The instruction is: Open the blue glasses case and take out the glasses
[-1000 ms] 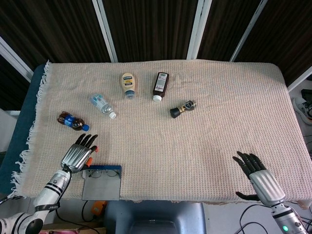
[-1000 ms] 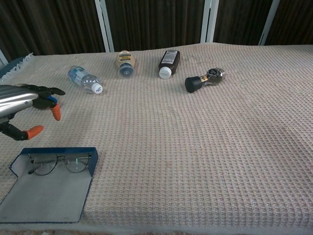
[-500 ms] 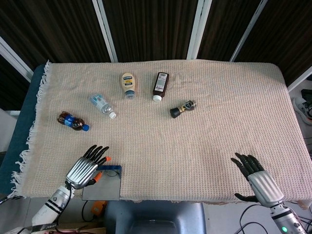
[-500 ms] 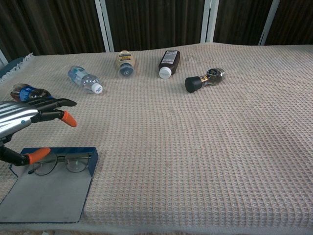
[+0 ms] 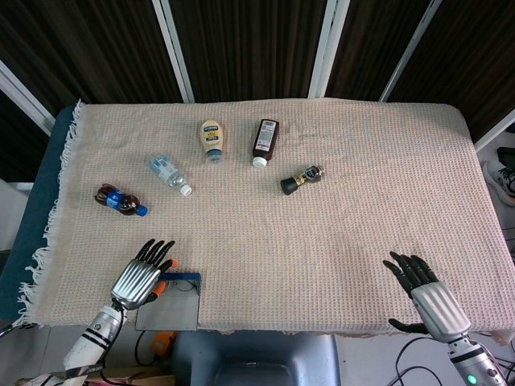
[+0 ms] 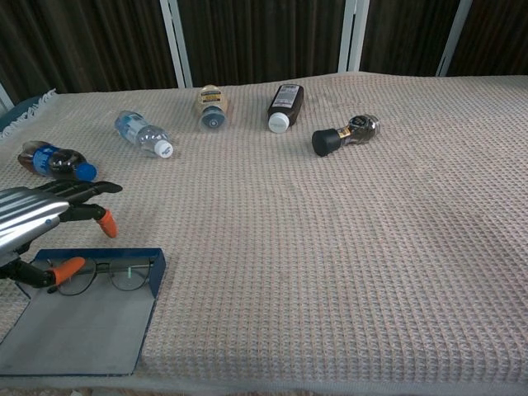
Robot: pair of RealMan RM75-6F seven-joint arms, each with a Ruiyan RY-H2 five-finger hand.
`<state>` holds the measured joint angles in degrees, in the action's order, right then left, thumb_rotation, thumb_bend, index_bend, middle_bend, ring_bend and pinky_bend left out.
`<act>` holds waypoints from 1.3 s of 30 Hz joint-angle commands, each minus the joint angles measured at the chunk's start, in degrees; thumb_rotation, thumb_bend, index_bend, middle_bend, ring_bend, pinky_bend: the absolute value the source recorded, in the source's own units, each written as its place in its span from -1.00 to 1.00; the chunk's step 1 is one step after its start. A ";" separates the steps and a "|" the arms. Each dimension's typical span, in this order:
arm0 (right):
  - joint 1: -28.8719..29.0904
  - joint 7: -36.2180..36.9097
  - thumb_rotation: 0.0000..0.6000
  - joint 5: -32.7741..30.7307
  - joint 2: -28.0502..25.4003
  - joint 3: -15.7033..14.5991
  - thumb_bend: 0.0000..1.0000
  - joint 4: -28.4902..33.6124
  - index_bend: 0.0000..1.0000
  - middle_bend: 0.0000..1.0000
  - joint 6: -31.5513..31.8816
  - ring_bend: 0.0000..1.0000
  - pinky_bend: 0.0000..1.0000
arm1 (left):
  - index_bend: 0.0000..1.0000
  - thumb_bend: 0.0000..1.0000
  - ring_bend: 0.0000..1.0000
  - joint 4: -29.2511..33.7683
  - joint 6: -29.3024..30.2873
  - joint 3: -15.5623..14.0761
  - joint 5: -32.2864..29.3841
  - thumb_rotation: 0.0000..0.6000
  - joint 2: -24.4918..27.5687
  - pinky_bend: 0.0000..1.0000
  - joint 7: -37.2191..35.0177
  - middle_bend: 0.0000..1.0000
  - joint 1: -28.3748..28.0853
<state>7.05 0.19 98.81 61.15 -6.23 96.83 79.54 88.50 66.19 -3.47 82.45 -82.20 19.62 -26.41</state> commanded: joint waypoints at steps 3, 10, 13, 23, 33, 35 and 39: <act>0.01 -0.16 1.00 -0.18 0.07 0.08 -0.62 -0.02 -1.00 -1.00 -0.11 -1.00 -1.00 | -0.27 -0.15 -1.00 -0.58 -1.05 0.48 -0.88 1.00 -0.13 -1.00 0.06 -1.00 0.02; 0.04 -0.38 1.00 -0.32 0.13 0.14 -0.63 0.06 -1.00 -1.00 -0.25 -1.00 -1.00 | -0.23 -0.15 -1.00 -0.80 -1.86 0.82 -1.12 1.00 -0.29 -1.00 0.22 -1.00 0.03; 0.04 -0.44 1.00 -0.32 0.14 0.14 -0.63 0.08 -1.00 -1.00 -0.29 -1.00 -1.00 | -0.22 -0.15 -1.00 -0.83 -2.19 0.89 -1.22 1.00 -0.47 -1.00 0.40 -1.00 0.04; 0.06 -0.31 1.00 -0.29 0.11 0.16 -0.63 0.02 -1.00 -1.00 -0.28 -1.00 -1.00 | -0.19 -0.14 -1.00 -0.93 -2.98 1.73 -1.94 1.00 -1.03 -1.00 0.62 -1.00 -0.10; 0.06 -0.51 1.00 -0.32 0.19 0.18 -0.63 0.05 -1.00 -1.00 -0.33 -1.00 -1.00 | -0.11 -0.15 -1.00 -0.41 -3.31 2.06 -2.05 1.00 -1.13 -1.00 1.20 -1.00 -0.17; 0.06 -0.52 1.00 -0.33 0.19 0.19 -0.63 0.05 -1.00 -1.00 -0.34 -1.00 -1.00 | -0.08 -0.15 -1.00 -0.35 -3.45 2.13 -2.16 1.00 -1.15 -1.00 1.24 -1.00 -0.21; 0.07 -0.52 1.00 -0.36 0.19 0.20 -0.62 0.07 -1.00 -1.00 -0.35 -1.00 -1.00 | -0.04 -0.15 -1.00 -0.22 -3.82 2.27 -2.47 1.00 -1.19 -1.00 1.60 -1.00 -0.33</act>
<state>7.12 -0.34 98.45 61.34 -6.03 96.89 79.19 88.24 62.41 -1.23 80.02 -83.38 21.19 -26.71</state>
